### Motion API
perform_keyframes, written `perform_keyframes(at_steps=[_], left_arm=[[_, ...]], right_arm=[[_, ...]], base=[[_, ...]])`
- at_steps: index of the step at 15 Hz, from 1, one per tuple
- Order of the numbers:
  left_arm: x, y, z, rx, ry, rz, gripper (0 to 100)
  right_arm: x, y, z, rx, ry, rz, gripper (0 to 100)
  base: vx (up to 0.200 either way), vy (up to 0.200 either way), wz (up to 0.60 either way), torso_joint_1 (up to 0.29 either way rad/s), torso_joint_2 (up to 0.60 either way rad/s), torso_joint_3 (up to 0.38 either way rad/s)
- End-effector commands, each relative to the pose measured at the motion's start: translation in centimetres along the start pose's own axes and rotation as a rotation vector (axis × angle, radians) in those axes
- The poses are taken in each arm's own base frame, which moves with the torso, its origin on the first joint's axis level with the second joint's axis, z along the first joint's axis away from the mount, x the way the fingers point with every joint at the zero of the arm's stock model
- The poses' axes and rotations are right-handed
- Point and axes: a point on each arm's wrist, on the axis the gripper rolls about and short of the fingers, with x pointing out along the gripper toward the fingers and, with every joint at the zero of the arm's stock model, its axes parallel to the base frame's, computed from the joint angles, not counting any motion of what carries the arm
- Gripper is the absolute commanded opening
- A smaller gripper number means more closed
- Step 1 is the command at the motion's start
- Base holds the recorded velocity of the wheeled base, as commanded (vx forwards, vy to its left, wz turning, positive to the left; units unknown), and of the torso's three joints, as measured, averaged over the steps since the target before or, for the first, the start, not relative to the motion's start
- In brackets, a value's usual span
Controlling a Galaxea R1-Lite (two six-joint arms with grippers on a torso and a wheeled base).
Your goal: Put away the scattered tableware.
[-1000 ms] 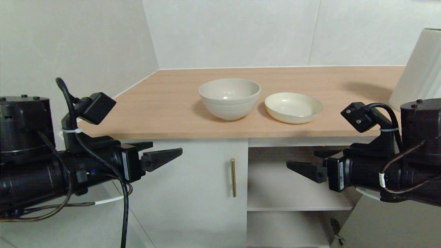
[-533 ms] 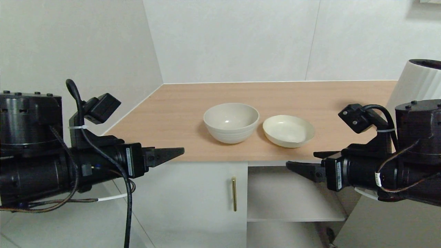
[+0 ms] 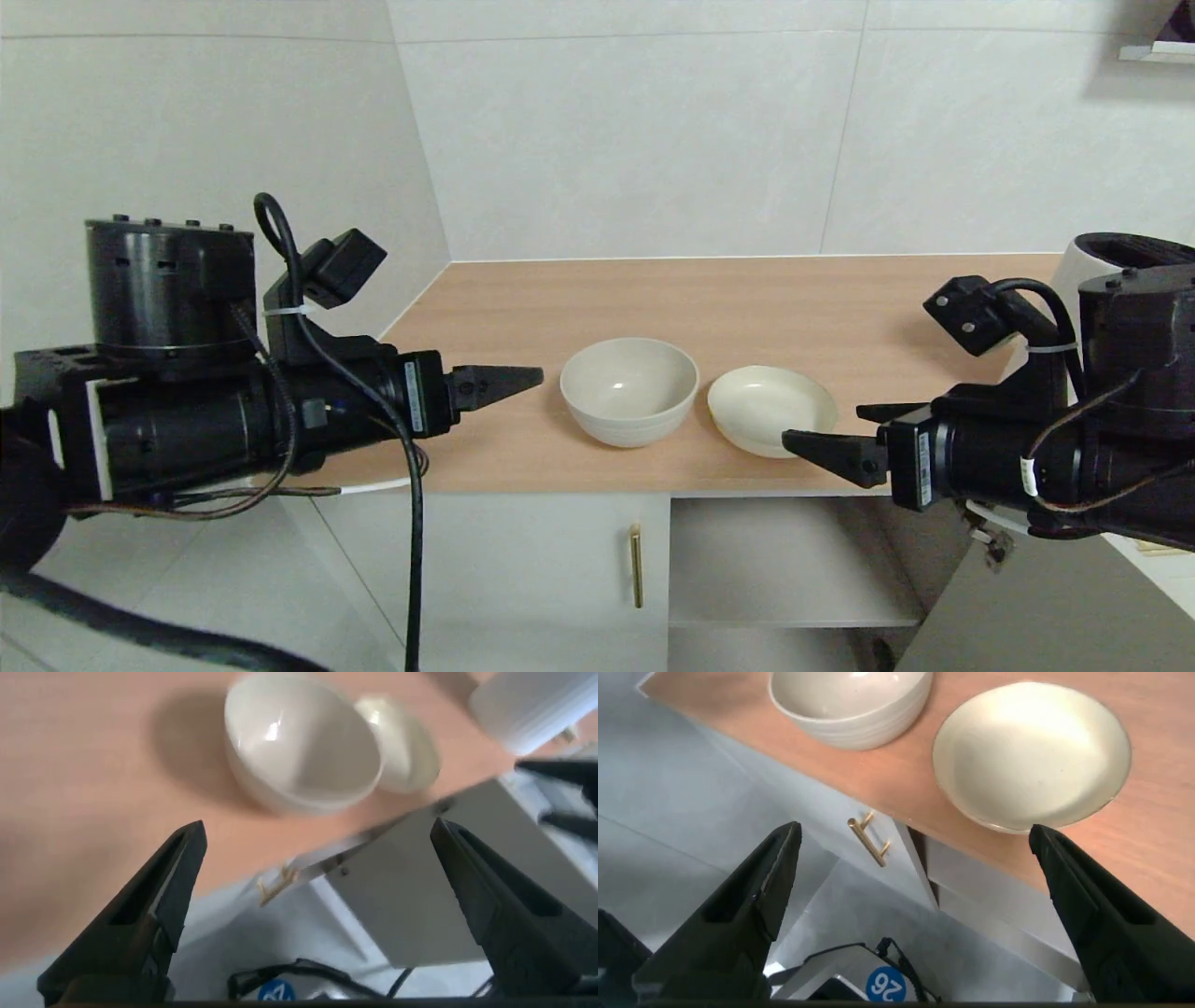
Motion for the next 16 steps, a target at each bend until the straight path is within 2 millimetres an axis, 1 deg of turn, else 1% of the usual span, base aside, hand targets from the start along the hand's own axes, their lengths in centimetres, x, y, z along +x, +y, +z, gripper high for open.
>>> perform_keyframes(at_steps=[1,2,4,6,7,8,9,10,11,12,13,14,16], left_arm=[[2.2,0.8,0.1,-0.025,0.033,0.019,100],[2.5,1.0,-0.1,-0.04,0.042,0.02,100],[3.2,1.1,0.3,-0.123,0.034,0.021,100],[3.5,1.1,0.7,-0.159,0.022,0.02,100],[3.5,1.1,0.7,-0.159,0.022,0.02,100],[4.3,1.2,1.3,-0.202,-0.01,0.071,100],[5.5,1.4,1.6,-0.23,-0.036,0.13,100],[6.3,1.3,1.4,-0.241,-0.035,0.16,100],[6.8,1.4,1.0,-0.245,-0.026,0.171,100],[7.9,1.4,0.3,-0.263,0.003,0.177,100],[8.3,1.3,0.0,-0.274,0.016,0.175,100],[9.3,1.3,-0.8,-0.289,0.045,0.194,100],[10.6,1.5,-1.8,-0.283,0.069,0.231,100]], right_arm=[[0.0,-0.3,0.0,0.002,0.0,-0.009,100],[0.2,-0.4,-0.1,0.001,0.006,-0.011,100],[0.9,-0.5,-0.2,0.002,0.02,-0.023,100],[1.4,-0.6,0.7,0.012,0.012,-0.052,100],[1.4,-0.6,0.7,0.012,0.012,-0.052,100],[1.8,-1.1,1.9,0.077,0.059,-0.135,100],[2.3,-1.1,2.8,0.165,0.093,-0.177,100],[2.8,-1.2,3.2,0.218,0.108,-0.214,100],[3.2,-1.3,3.3,0.232,0.114,-0.239,100],[4.2,-1.8,3.0,0.23,0.124,-0.313,100],[4.5,-1.8,2.9,0.227,0.125,-0.334,100],[4.8,-2.0,2.6,0.22,0.131,-0.362,100],[4.8,-2.0,2.6,0.22,0.131,-0.362,100]], base=[[0.0,0.0,0.0,0.1,-0.21,-0.105],[0.0,0.0,0.0,0.061,-0.13,-0.071],[0.0,0.0,0.0,0.016,-0.03,-0.021],[0.0,0.0,0.0,0.0,0.0,0.0],[0.0,0.0,0.0,0.0,0.0,0.0],[0.0,0.0,0.0,0.0,0.0,0.0],[0.0,0.0,0.0,0.0,0.0,0.0],[0.0,0.0,0.0,0.0,0.0,0.0],[0.0,0.0,0.0,0.0,0.0,0.0],[0.0,0.0,0.0,0.0,0.0,0.0],[0.0,0.0,0.0,0.0,0.0,0.0],[0.0,0.0,0.0,0.0,0.0,0.0],[0.0,0.0,0.0,0.0,0.0,0.0]])
